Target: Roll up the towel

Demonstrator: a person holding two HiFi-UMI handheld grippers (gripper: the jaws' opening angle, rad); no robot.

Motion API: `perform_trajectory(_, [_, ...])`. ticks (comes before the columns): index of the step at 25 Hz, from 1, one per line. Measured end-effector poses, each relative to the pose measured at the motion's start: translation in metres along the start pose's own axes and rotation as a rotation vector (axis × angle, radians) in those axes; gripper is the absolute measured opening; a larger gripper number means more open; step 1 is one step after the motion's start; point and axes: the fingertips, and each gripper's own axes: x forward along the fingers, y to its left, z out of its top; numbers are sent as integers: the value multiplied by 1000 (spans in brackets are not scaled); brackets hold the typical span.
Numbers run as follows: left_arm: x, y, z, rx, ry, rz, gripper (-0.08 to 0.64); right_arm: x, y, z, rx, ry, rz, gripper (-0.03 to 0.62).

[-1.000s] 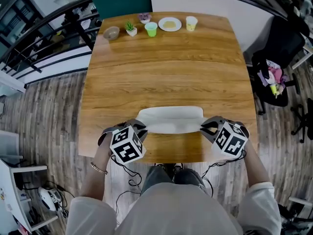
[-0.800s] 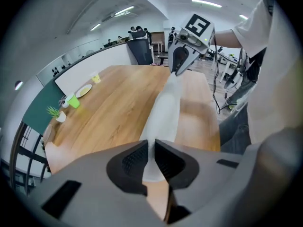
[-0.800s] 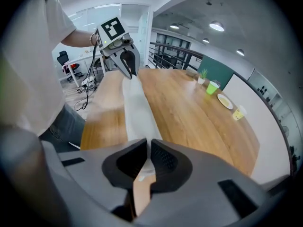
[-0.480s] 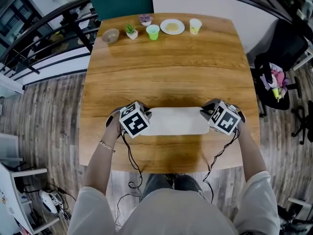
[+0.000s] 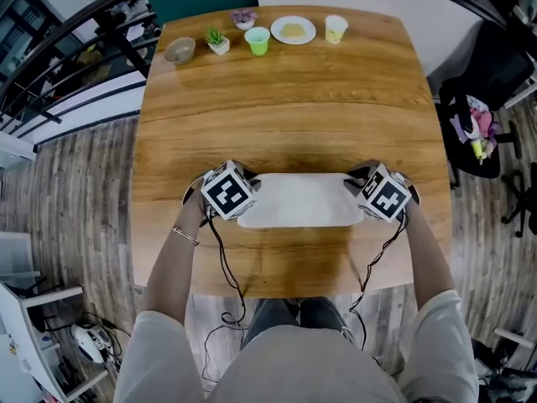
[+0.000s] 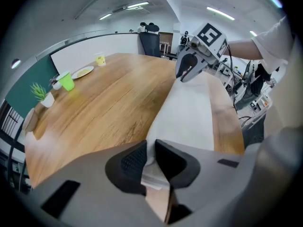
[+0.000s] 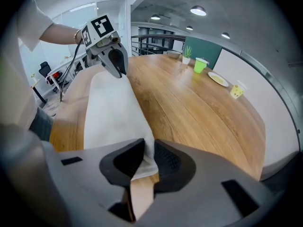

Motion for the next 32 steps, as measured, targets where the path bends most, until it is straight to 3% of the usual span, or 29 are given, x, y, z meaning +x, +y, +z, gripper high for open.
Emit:
perform_trajectory(6, [4, 5, 3, -49, -43, -12, 66, 3, -3, -3, 30, -16, -18, 89])
perform_trajectory(12, [-17, 17, 2, -170, -108, -14, 119, -15, -18, 4, 84, -90, -73, 132])
perform_trajectory(17, [-58, 26, 8, -286, -262, 32, 120, -49, -33, 13, 226, -224, -144, 133])
perform_trajectory(22, [-133, 26, 20, -470, -570, 205, 109, -101, -37, 13, 402, -346, -286, 133])
perform_trajectory(27, [-206, 11, 15, -669, -836, 400, 110, -173, -40, 15, 566, -531, -499, 109])
perform_trajectory(32, [-262, -22, 8, -758, -946, 579, 74, -235, -15, -1, 681, -655, -653, 77])
